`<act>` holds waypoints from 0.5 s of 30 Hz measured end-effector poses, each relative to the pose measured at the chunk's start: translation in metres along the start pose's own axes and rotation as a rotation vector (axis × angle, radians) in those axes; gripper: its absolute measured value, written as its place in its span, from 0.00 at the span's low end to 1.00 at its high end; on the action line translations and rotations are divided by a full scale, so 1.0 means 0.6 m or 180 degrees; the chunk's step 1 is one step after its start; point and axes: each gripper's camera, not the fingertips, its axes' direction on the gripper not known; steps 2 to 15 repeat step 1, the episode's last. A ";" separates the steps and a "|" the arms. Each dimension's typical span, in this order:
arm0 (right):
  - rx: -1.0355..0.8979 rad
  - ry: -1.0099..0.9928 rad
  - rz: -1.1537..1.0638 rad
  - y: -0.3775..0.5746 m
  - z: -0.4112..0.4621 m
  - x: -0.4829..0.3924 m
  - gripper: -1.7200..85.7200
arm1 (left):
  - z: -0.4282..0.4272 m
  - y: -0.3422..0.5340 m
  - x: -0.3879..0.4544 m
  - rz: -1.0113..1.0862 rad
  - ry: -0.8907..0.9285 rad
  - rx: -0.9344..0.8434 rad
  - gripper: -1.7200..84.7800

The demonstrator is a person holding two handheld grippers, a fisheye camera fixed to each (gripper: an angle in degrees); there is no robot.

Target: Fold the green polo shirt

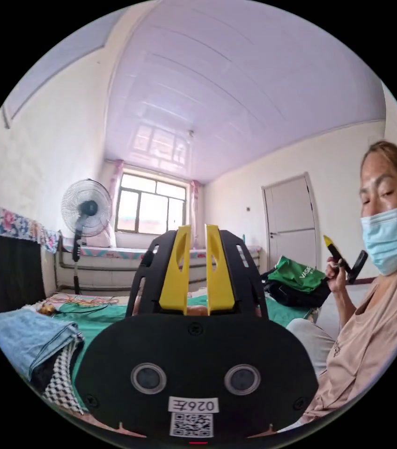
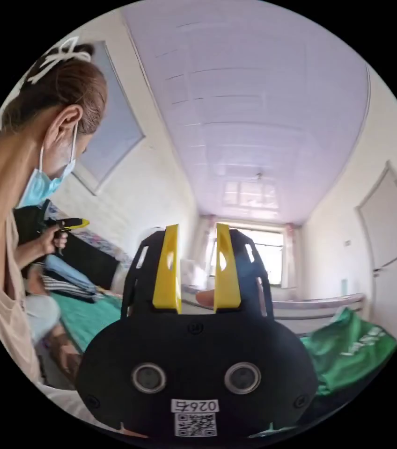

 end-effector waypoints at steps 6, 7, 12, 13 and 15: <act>-0.0077 -0.0504 0.0110 0.022 -0.016 0.016 0.03 | -0.063 0.010 -0.019 0.0024 -0.0297 0.0041 0.05; -0.0077 -0.0504 0.0110 0.022 -0.016 0.016 0.03 | -0.063 0.010 -0.019 0.0024 -0.0297 0.0041 0.05; -0.0077 -0.0504 0.0110 0.022 -0.016 0.016 0.03 | -0.063 0.010 -0.019 0.0024 -0.0297 0.0041 0.05; -0.0077 -0.0504 0.0110 0.022 -0.016 0.016 0.03 | -0.063 0.010 -0.019 0.0024 -0.0297 0.0041 0.05; -0.0077 -0.0504 0.0110 0.022 -0.016 0.016 0.03 | -0.063 0.010 -0.019 0.0024 -0.0297 0.0041 0.05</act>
